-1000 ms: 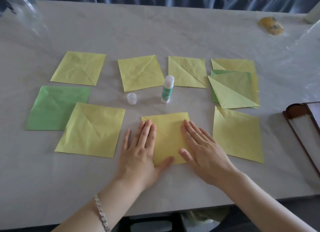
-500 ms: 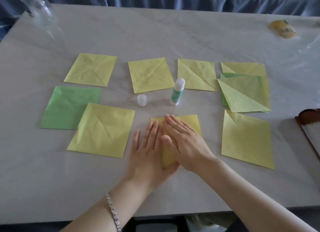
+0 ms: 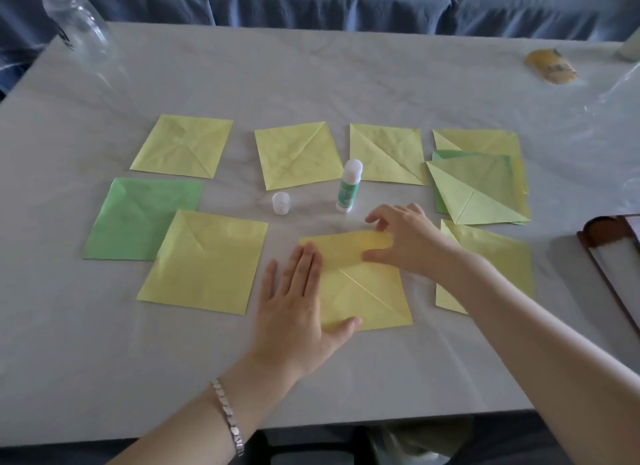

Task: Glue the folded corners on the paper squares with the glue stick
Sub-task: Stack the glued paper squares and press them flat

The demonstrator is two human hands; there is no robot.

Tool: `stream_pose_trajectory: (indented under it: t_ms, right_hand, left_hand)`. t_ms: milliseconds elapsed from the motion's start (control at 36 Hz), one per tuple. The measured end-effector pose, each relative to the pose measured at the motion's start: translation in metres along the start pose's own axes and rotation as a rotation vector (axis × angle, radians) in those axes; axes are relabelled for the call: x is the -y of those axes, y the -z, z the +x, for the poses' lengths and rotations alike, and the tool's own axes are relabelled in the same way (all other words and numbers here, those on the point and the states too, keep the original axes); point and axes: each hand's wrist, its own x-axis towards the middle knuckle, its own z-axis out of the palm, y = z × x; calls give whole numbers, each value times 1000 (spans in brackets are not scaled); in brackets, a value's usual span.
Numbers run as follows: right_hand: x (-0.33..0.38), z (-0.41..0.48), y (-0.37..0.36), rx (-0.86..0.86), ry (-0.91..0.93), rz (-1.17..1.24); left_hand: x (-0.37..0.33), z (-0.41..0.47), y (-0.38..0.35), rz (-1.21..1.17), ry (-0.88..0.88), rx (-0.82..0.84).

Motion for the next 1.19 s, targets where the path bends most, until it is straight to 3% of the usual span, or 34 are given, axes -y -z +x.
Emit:
stream_pose_trajectory:
  t_ms: [83, 167, 333, 417, 556, 722, 1000, 1194]
  right_hand:
    - [3, 5, 7, 40, -30, 91]
    - [5, -4, 10, -26, 10, 185]
    - [16, -55, 16, -190, 103, 599]
    - [25, -78, 24, -310, 154, 764]
    - [28, -96, 31, -426, 210, 946]
    - [22, -102, 29, -473, 325, 834]
    - [21, -104, 24, -511, 339, 735]
    - [36, -102, 27, -467, 411, 648]
  left_hand:
    - [1, -1, 3, -45, 0, 24]
    - [1, -2, 7, -181, 1, -66]
    - [-12, 20, 56, -977, 263, -242]
    - [-16, 30, 81, -1206, 330, -152]
    - [-20, 23, 101, -1263, 149, -229]
    - [-16, 20, 106, -1258, -71, -305]
    - [-14, 18, 122, -1033, -230, -243]
    - [-19, 19, 124, -1025, -126, -145]
